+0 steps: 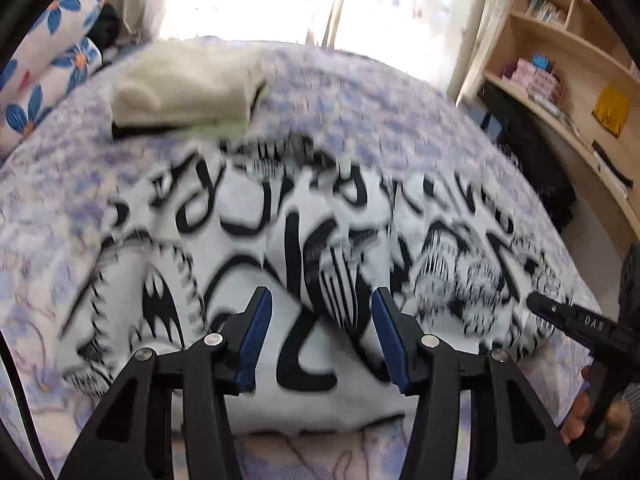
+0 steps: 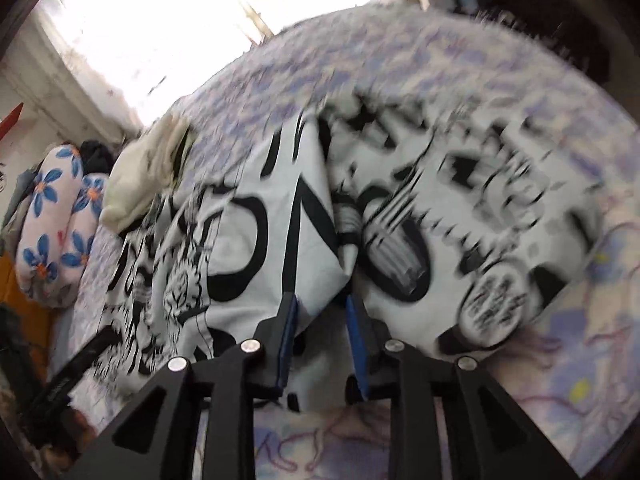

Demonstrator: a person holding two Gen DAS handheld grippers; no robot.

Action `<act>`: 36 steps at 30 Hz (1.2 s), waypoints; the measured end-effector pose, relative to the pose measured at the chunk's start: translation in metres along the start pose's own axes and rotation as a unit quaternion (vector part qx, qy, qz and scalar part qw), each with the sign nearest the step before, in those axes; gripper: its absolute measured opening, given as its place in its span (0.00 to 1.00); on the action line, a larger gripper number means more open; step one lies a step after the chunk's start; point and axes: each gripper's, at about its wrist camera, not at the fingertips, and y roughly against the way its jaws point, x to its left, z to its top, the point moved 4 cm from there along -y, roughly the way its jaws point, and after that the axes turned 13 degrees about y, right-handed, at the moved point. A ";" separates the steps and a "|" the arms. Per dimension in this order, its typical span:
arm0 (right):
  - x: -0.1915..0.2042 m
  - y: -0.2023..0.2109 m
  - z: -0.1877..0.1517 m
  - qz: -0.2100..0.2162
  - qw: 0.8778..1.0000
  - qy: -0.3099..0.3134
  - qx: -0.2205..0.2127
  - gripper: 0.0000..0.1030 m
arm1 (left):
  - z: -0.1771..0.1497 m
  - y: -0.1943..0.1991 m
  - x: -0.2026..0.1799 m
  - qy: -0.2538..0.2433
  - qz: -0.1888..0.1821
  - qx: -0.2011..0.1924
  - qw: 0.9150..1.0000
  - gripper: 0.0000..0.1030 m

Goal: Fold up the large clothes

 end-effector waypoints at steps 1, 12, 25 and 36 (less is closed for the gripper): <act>0.002 0.006 0.005 -0.022 1.000 0.006 -0.020 0.25 | 0.005 0.000 -0.001 0.001 -0.005 -0.005 1.000 0.49; 0.069 -0.036 0.057 0.059 0.991 0.097 -0.065 0.25 | 0.035 -0.085 -0.056 0.025 -0.081 0.043 0.995 0.49; -0.014 -0.084 0.046 -0.014 0.998 0.059 -0.011 0.00 | 0.009 -0.116 -0.013 0.042 -0.012 0.083 0.996 0.48; -0.005 -0.061 0.038 -0.023 0.999 0.037 -0.002 0.02 | 0.004 -0.085 -0.015 0.045 0.013 0.076 0.996 0.48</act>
